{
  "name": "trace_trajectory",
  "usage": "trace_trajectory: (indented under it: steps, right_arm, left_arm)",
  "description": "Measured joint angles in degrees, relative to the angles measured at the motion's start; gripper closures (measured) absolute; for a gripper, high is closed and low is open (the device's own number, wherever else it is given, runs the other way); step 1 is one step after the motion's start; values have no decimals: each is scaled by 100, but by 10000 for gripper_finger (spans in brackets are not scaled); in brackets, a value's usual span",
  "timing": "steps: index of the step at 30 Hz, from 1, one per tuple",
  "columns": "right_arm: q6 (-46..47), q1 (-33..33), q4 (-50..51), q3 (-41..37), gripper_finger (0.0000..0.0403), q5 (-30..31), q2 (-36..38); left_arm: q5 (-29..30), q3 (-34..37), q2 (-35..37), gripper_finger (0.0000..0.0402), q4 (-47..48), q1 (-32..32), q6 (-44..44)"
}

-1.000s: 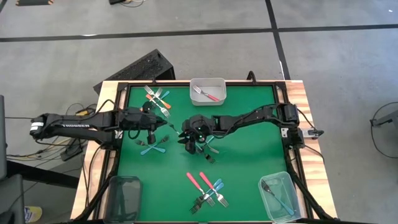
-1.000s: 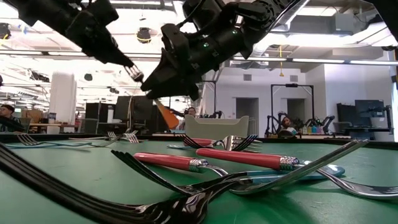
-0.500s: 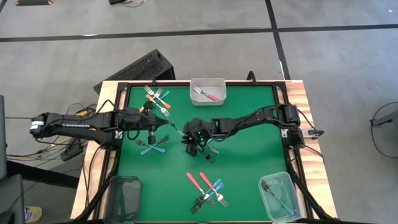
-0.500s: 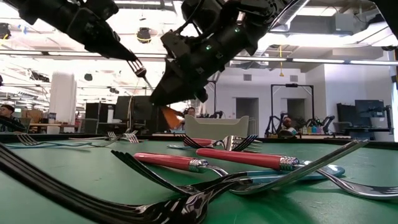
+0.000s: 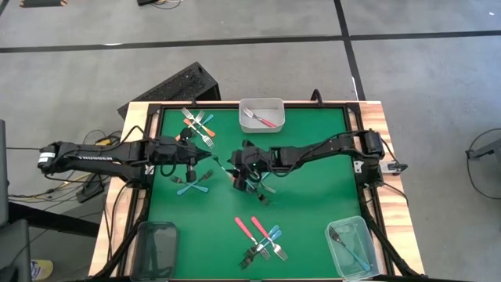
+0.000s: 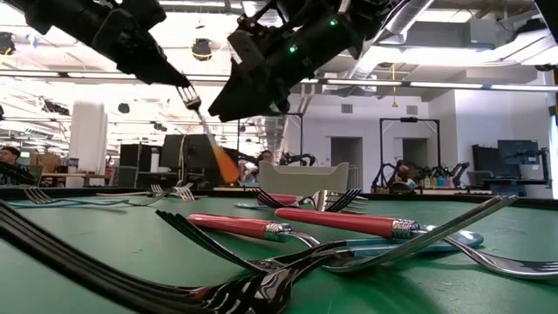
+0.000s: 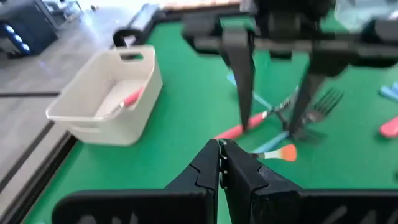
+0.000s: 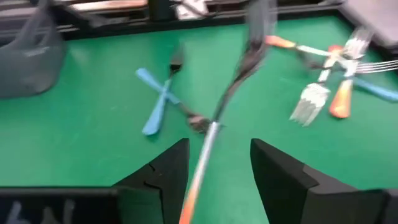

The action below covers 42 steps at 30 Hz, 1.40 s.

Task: Sort silverware by color (type)
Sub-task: Put the orange fork into the black bin

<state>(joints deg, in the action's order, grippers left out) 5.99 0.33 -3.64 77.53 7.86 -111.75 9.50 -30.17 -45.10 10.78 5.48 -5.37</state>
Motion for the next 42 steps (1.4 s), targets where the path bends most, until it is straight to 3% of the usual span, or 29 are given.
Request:
trace_trajectory:
  steps: [4,8,11,15,19,22,29,33,36,42]
  right_arm:
    - [170,-10,70,-10,203,-175,-124]
    - [302,-16,63,-2,228,-134,-111]
    - [308,-19,118,-4,278,-55,-116]
    - [383,-19,120,-4,378,29,-117]
    - [301,-34,80,1,382,631,-78]
    - [176,-56,80,1,386,848,59]
    - [68,-270,-519,-15,387,880,267]
    - [-14,-359,-950,-2,387,824,294]
    - [-176,-391,-1171,-8,387,405,285]
    - [-220,-283,-1658,-7,387,68,193]
  left_arm:
    - [4,0,0,401,-396,0,25]
    - [-72,0,0,401,-574,0,-17]
    - [-107,0,0,401,-574,0,-17]
    - [30,0,5,401,-569,-1,128]
    - [805,0,43,401,-548,1,408]
    - [952,2,179,394,-538,12,539]
    - [1014,-4,393,313,-451,46,1667]
    - [1415,0,398,252,-33,43,1890]
    - [1487,2,425,210,-109,42,1806]
    - [546,252,153,177,-1669,42,1397]
